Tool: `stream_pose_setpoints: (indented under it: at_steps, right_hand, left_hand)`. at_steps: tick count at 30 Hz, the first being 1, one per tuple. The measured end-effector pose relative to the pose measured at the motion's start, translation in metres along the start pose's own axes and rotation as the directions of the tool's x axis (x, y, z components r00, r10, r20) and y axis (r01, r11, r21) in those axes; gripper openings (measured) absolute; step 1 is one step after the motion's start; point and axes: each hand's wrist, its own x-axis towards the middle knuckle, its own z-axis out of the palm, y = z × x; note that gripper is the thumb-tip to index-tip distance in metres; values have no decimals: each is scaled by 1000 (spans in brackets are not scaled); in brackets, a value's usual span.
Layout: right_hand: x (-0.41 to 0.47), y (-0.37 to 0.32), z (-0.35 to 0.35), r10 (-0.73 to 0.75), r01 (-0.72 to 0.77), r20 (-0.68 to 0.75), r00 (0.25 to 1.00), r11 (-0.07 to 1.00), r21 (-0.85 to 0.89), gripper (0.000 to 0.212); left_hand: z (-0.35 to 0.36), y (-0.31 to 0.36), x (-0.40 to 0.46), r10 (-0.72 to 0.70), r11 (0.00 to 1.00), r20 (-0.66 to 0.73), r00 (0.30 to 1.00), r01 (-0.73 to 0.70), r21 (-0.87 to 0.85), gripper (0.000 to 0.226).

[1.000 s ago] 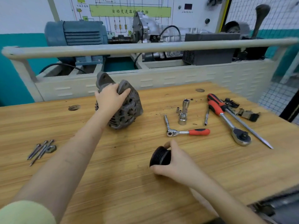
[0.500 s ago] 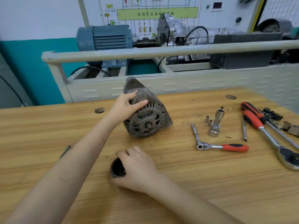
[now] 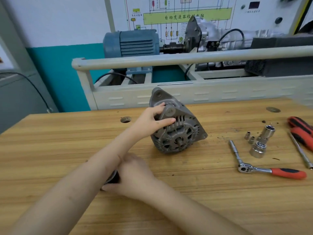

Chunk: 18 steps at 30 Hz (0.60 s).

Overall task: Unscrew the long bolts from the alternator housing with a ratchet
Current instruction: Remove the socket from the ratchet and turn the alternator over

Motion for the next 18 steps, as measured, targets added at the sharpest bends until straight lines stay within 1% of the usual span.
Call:
stream_pose_setpoints:
  at_steps: [1, 2, 3, 4, 5, 6, 7, 8, 9, 10, 11, 12, 14, 15, 16, 18]
  right_hand:
    - [-10, 10, -16, 3, -2, -19, 1000, 998, 64, 52]
    - [-21, 21, -34, 4, 7, -67, 998, 985, 173, 42]
    - [-31, 35, -54, 21, 28, -169, 985, 959, 283, 30]
    - [-39, 51, -75, 67, 57, -325, 943, 933, 356, 17]
    - [-44, 70, -94, 145, 72, -480, 865, 911, 405, 7]
    - [-46, 92, -109, 249, 52, -574, 780, 889, 455, 3]
    - [-46, 113, -121, 354, -1, -597, 720, 861, 509, 11]
    - [-44, 133, -126, 454, -101, -535, 712, 821, 562, 28]
    - [-42, 151, -125, 546, -235, -403, 735, 762, 603, 49]
    - [-43, 164, -118, 608, -358, -254, 752, 701, 616, 65]
    - [-44, 172, -107, 628, -430, -135, 766, 657, 619, 73]
    - [-47, 176, -96, 620, -442, -85, 780, 643, 626, 71]
    - [-53, 176, -81, 596, -374, -164, 786, 670, 642, 51]
    - [-55, 175, -79, 590, -349, -207, 781, 687, 638, 45]
    - [-58, 173, -79, 586, -346, -224, 779, 699, 626, 44]
    - [-65, 168, -79, 585, -371, -220, 781, 717, 590, 51]
  left_hand:
    - [-1, 0, 1, 11, 1000, -4, 1000, -11, 6, 32]
    - [-1, 0, 2, 25, 1000, 0, 1000, -25, 7, 30]
    - [-2, 0, 3, 42, 999, 15, 999, -42, 5, 28]
    - [-2, 1, 2, 52, 999, 27, 998, -51, -7, 26]
    - [0, 2, 2, 46, 998, 18, 999, -46, -32, 25]
    - [3, 2, 1, 19, 997, -22, 1000, -20, -72, 26]
    - [8, 2, 1, -30, 992, -83, 996, 20, -128, 27]
    - [14, 3, 0, -88, 979, -146, 985, 59, -194, 27]
    - [20, 5, -1, -132, 963, -200, 971, 79, -257, 27]
    - [25, 6, -2, -155, 950, -239, 959, 78, -301, 25]
    - [29, 7, -4, -160, 942, -263, 951, 68, -328, 23]
    - [30, 6, -5, -160, 938, -278, 947, 58, -341, 23]
    - [32, 4, -8, -159, 937, -301, 940, 48, -345, 33]
    - [33, 3, -11, -155, 939, -318, 935, 40, -341, 39]
    - [33, 3, -14, -149, 940, -331, 932, 30, -340, 42]
    - [34, 6, -21, -126, 936, -341, 932, -1, -351, 36]
